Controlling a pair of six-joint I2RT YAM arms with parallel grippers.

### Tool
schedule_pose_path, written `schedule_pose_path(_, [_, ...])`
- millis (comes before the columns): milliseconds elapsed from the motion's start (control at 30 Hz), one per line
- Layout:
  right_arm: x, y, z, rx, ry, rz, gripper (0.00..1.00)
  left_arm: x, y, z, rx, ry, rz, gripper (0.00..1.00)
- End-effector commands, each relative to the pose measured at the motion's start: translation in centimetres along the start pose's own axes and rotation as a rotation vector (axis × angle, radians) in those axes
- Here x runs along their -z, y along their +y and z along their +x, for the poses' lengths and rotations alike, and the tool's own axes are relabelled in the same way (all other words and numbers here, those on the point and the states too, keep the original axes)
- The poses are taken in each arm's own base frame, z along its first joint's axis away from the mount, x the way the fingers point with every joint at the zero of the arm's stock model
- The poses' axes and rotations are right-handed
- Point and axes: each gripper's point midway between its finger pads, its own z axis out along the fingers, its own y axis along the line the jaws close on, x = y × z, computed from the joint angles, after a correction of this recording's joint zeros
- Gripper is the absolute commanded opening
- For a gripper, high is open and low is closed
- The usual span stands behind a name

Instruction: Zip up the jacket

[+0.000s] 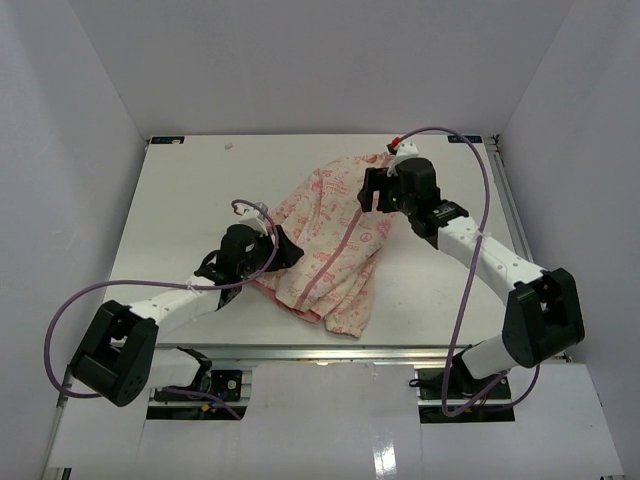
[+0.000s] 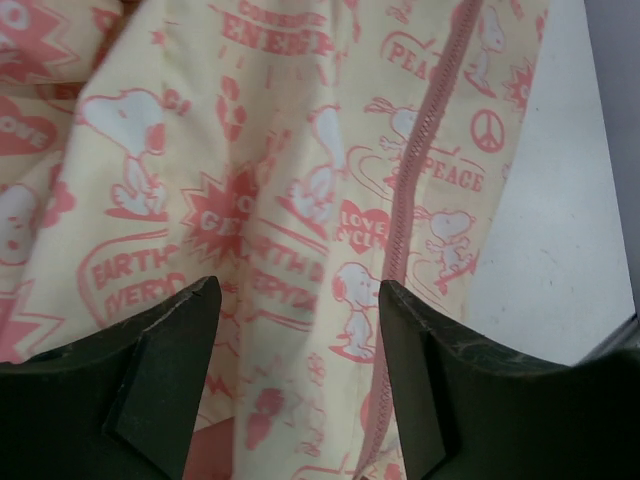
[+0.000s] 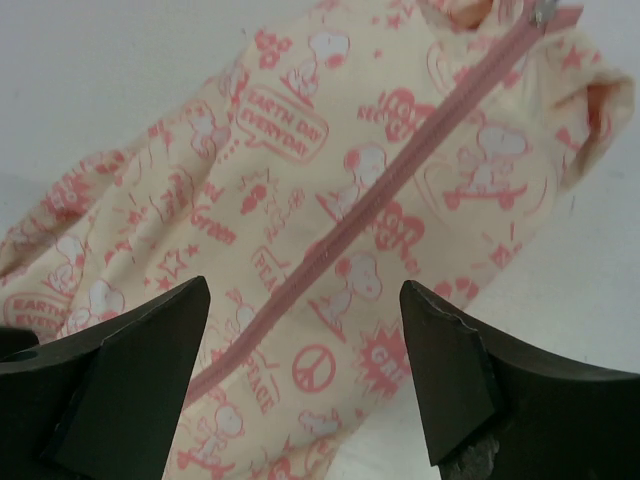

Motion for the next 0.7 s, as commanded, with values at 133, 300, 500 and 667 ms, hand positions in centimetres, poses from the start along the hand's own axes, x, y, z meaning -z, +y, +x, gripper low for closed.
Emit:
schedule_pose_path(133, [6.4, -0.5, 3.0, -0.013, 0.049, 0.117, 0.88, -0.1, 5.0, -0.6, 0.089, -0.043, -0.128, 0.77])
schedule_pose_path(300, [9.9, 2.0, 3.8, -0.051, -0.038, 0.007, 0.90, 1.0, 2.5, -1.2, 0.029, -0.040, -0.020, 0.76])
schedule_pose_path(500, [13.2, 3.5, 6.7, -0.053, -0.025, -0.004, 0.90, 5.4, -1.9, -4.5, -0.112, -0.241, -0.007, 0.98])
schedule_pose_path(667, [15.2, 2.3, 6.4, -0.081, -0.086, 0.036, 0.90, 7.9, -3.2, -6.0, -0.111, -0.362, 0.022, 0.98])
